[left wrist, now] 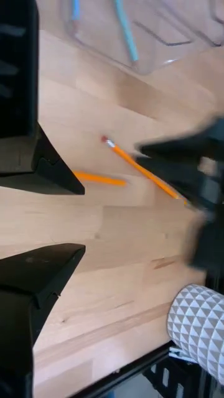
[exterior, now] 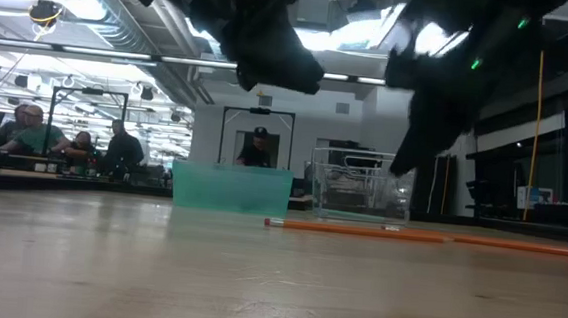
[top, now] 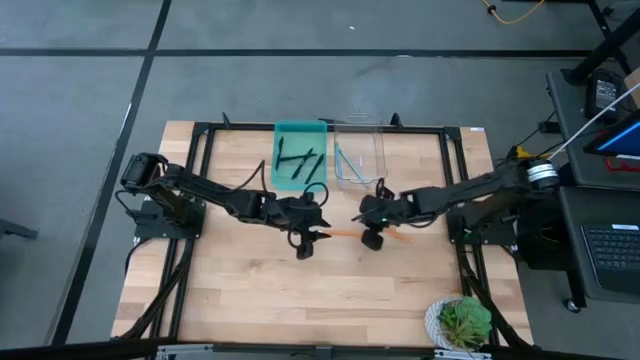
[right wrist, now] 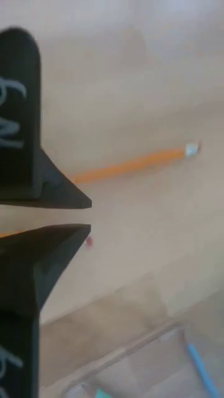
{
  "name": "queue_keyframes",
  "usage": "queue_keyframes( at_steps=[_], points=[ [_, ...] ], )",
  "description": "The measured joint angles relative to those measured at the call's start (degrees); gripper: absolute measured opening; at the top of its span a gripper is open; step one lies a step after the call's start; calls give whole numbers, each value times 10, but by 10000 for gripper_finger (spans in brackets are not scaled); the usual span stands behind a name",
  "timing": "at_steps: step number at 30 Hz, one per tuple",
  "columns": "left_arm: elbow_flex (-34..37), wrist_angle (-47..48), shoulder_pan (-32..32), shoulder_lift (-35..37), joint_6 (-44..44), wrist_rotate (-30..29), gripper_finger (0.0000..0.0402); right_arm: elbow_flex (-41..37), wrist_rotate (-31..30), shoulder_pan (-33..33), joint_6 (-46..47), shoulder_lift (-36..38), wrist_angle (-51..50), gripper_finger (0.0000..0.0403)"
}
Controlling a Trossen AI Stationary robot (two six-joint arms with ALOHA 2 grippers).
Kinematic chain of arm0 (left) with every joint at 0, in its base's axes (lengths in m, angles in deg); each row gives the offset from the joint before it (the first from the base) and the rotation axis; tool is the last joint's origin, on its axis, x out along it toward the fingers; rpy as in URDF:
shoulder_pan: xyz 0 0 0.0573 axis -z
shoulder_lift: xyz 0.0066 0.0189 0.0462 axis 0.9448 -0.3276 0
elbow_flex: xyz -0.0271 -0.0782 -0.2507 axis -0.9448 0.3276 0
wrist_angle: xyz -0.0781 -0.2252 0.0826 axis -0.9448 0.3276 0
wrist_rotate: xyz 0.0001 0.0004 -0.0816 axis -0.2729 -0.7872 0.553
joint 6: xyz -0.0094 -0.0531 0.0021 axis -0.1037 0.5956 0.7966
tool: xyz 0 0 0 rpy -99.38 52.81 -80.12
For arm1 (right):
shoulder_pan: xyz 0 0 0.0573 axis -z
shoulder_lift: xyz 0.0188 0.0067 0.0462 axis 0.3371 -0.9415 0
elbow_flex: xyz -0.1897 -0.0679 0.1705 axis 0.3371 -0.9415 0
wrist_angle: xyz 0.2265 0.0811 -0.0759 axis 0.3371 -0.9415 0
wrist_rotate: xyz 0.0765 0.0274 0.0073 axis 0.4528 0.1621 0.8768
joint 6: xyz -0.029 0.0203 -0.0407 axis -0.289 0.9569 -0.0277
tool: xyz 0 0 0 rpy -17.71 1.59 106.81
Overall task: Sort pens & pencils
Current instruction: Put the bottom yellow pencil into the transparent bin
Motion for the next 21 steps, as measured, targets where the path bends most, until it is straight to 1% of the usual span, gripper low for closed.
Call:
queue_keyframes(
  at_steps=[4, 7, 9, 11, 14, 18, 21],
  points=[
    [-1, 45, -10, 0, 51, 2, 148, 1, 10, -21, 8, 88, -59, 69],
    [-1, 98, -24, 0, 69, 2, 171, 1, 10, -29, 13, 149, -99, 85],
    [-1, 115, -31, 0, 75, 1, 187, 1, 10, -29, 23, 185, -121, 98],
    [-1, 115, -34, -3, 62, -5, 198, 1, 10, -29, 25, 218, -138, 112],
    [-1, 106, -32, -16, 18, -2, 200, 1, 9, -29, 21, 268, -151, 130],
    [-1, 95, -32, -57, 29, 1, 196, 1, 9, -29, 21, 332, -157, 146],
    [0, 61, -32, -90, 28, 1, 196, 1, 8, -29, 19, 366, -162, 153]
  ],
)
